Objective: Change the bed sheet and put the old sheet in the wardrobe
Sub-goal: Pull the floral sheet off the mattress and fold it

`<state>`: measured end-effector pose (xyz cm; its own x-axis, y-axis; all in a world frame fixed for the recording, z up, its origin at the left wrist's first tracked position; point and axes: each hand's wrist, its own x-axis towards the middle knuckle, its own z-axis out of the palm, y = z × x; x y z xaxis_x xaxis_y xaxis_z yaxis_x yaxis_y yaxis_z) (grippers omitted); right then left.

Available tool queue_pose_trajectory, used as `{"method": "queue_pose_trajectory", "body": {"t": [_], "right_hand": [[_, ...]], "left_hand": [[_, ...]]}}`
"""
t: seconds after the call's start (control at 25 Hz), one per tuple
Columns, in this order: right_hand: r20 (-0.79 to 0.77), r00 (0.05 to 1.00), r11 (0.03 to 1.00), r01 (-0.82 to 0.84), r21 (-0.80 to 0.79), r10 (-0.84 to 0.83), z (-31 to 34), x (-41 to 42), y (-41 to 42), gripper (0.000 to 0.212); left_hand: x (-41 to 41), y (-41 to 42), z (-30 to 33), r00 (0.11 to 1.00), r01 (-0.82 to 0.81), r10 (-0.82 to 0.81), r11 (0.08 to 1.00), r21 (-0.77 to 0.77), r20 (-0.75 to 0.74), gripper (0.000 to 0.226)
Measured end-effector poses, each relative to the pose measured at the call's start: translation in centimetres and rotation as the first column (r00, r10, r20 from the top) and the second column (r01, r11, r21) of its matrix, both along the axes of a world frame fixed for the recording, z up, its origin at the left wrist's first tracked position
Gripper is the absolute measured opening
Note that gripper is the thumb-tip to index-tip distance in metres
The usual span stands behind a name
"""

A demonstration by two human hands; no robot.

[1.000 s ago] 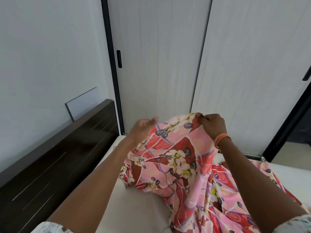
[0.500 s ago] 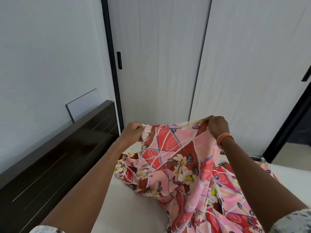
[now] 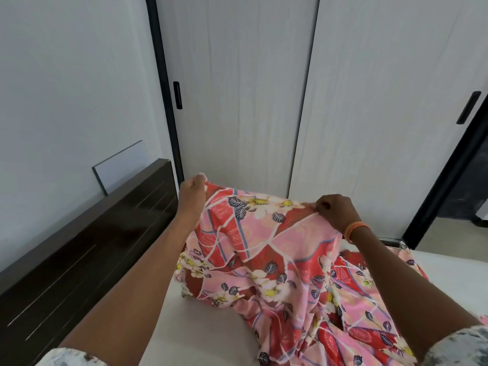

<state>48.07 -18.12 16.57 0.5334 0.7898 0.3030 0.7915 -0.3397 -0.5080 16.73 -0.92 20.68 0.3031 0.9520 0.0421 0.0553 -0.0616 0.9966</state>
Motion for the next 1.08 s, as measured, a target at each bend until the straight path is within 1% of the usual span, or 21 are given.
{"method": "queue_pose_trajectory", "body": {"t": [0.08, 0.12, 0.16, 0.2, 0.24, 0.28, 0.32, 0.36, 0.4, 0.44, 0.48, 0.56, 0.64, 0.72, 0.76, 0.84, 0.92, 0.96, 1.0, 1.04, 1.08], "right_hand": [[0.014, 0.997, 0.997, 0.076, -0.007, -0.076, -1.5, 0.4, -1.1, 0.037], [-0.024, 0.994, 0.994, 0.11, 0.002, -0.11, -1.8, 0.1, -1.5, 0.043], [-0.105, 0.987, 0.992, 0.125, 0.022, -0.122, -1.7, -0.3, -1.6, 0.049], [-0.212, 0.971, 0.991, 0.126, 0.049, -0.113, -1.4, -0.7, -1.5, 0.053], [-0.333, 0.941, 0.992, 0.096, 0.082, -0.063, -0.7, -1.3, -1.4, 0.053], [-0.447, 0.894, 0.992, 0.025, 0.121, 0.032, 0.3, -2.2, -1.2, 0.053], [-0.523, 0.838, 0.982, -0.076, 0.174, 0.157, 1.5, -3.2, -1.0, 0.05], [-0.559, 0.78, 0.956, -0.182, 0.228, 0.282, 2.8, -4.4, -0.7, 0.045], [-0.564, 0.725, 0.918, -0.288, 0.273, 0.395, 4.1, -5.5, -0.5, 0.038], [-0.536, 0.69, 0.874, -0.383, 0.299, 0.486, 5.4, -6.6, -0.3, 0.031], [-0.481, 0.686, 0.838, -0.454, 0.304, 0.546, 6.3, -7.6, -0.1, 0.025], [-0.367, 0.723, 0.81, -0.512, 0.284, 0.586, 7.2, -8.3, 0.1, 0.015], [-0.259, 0.808, 0.844, -0.471, 0.256, 0.529, 6.6, -7.1, -0.1, 0.01], [-0.055, 0.918, 0.908, -0.376, 0.185, 0.392, 4.9, -5.5, -0.8, 0.007], [0.043, 0.948, 0.935, -0.318, 0.155, 0.315, 4.0, -4.7, -1.2, 0.003], [0.119, 0.988, 0.989, -0.11, 0.101, 0.098, 2.1, -3.8, -2.2, 0.023], [0.112, 0.989, 0.995, 0.092, 0.024, -0.094, 0.7, -3.1, -3.0, 0.035], [0.085, 0.99, 0.992, 0.119, -0.037, -0.116, -0.1, -2.8, -3.3, 0.036], [0.03, 0.996, 0.993, 0.092, -0.075, -0.09, -1.0, -2.4, -3.4, 0.034], [-0.095, 0.994, 0.996, 0.037, -0.08, -0.044, -1.8, -2.3, -3.3, 0.033], [-0.282, 0.959, 0.999, -0.02, -0.027, 0.012, -2.5, -2.5, -3.2, 0.032]], "left_hand": [[0.1, -0.3, 0.1, 0.999, 0.02, -0.018, 0.999, -0.047, 0.029, 0.034], [0.3, -0.5, 0.2, 0.996, 0.074, -0.068, 0.992, -0.102, 0.062, 0.035], [0.5, -0.8, 0.2, 0.989, 0.136, -0.126, 0.981, -0.141, 0.081, 0.036], [0.7, -1.0, 0.3, 0.983, 0.182, -0.175, 0.972, -0.148, 0.058, 0.037], [1.0, -1.3, 0.2, 0.978, 0.206, -0.209, 0.972, -0.111, -0.02, 0.038], [1.5, -1.8, 0.1, 0.963, 0.233, -0.234, 0.972, -0.022, -0.137, 0.04], [2.3, -2.6, 0.0, 0.933, 0.287, -0.259, 0.954, 0.082, -0.252, 0.045], [3.3, -3.6, -0.1, 0.893, 0.367, -0.293, 0.913, 0.176, -0.341, 0.054], [4.5, -4.9, -0.1, 0.856, 0.446, -0.335, 0.864, 0.234, -0.394, 0.061], [5.7, -6.1, 0.0, 0.826, 0.512, -0.389, 0.82, 0.255, -0.409, 0.062], [6.8, -7.0, 0.2, 0.806, 0.559, -0.44, 0.785, 0.267, -0.397, 0.052], [8.1, -7.7, 0.8, 0.803, 0.575, -0.446, 0.756, 0.313, -0.396, 0.01], [8.3, -7.2, 1.2, 0.832, 0.523, -0.352, 0.757, 0.392, -0.429, 0.015], [7.9, -6.8, 1.9, 0.858, 0.476, -0.306, 0.775, 0.416, -0.412, 0.015], [7.7, -6.5, 2.2, 0.88, 0.441, -0.281, 0.781, 0.442, -0.382, 0.016], [7.6, -6.1, 2.9, 0.93, 0.338, -0.208, 0.807, 0.485, -0.302, 0.019], [7.5, -6.0, 3.6, 0.962, 0.259, -0.177, 0.827, 0.498, -0.206, 0.019], [7.4, -6.1, 4.0, 0.969, 0.243, -0.182, 0.829, 0.503, -0.168, 0.019], [7.4, -6.3, 4.4, 0.972, 0.235, -0.185, 0.824, 0.515, -0.148, 0.02], [7.4, -6.5, 4.7, 0.971, 0.238, -0.188, 0.821, 0.519, -0.147, 0.02], [7.5, -6.3, 4.8, 0.972, 0.232, -0.174, 0.82, 0.523, -0.159, 0.02]]}}
